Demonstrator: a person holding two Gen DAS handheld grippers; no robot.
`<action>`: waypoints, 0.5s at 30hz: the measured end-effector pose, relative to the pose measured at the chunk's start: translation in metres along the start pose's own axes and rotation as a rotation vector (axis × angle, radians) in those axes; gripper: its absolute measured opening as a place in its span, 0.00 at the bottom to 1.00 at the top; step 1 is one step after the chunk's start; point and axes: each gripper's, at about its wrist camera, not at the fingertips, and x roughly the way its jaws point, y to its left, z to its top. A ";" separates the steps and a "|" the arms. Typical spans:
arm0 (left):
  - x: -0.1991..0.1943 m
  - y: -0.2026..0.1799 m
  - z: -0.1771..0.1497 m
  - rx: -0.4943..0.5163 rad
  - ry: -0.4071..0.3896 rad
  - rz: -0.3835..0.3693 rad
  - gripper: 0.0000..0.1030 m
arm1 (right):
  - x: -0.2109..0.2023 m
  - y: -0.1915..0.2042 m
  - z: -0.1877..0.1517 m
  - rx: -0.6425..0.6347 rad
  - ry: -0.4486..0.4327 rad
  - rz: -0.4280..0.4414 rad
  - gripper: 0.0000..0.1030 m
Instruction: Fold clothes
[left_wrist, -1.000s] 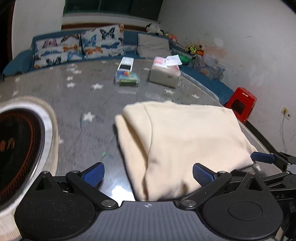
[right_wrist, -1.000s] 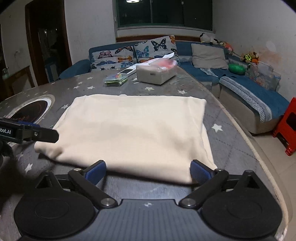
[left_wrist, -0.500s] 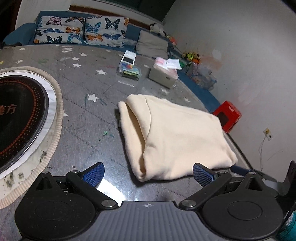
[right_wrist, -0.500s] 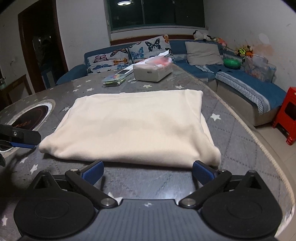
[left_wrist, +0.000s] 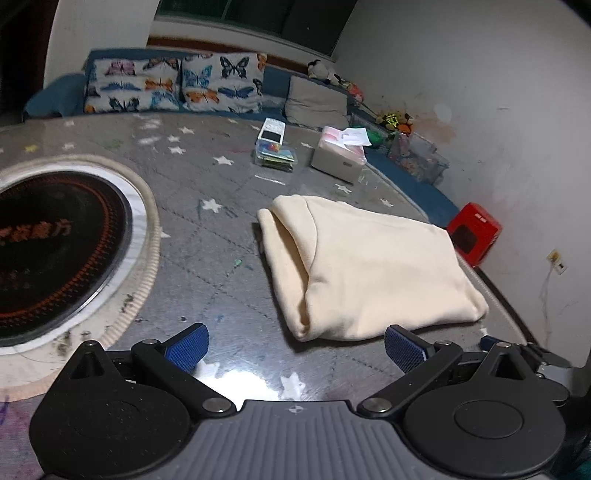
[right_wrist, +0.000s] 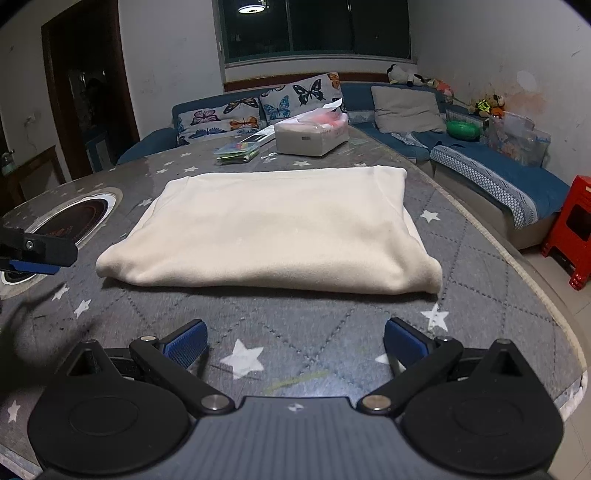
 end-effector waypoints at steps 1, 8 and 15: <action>-0.001 -0.002 -0.001 0.010 -0.004 0.013 1.00 | 0.000 0.001 -0.001 -0.007 0.000 -0.005 1.00; -0.008 -0.012 -0.009 0.066 -0.036 0.083 1.00 | 0.003 0.008 0.000 -0.037 0.018 -0.032 1.00; -0.013 -0.018 -0.013 0.097 -0.064 0.121 1.00 | 0.004 0.009 0.000 -0.047 0.026 -0.037 1.00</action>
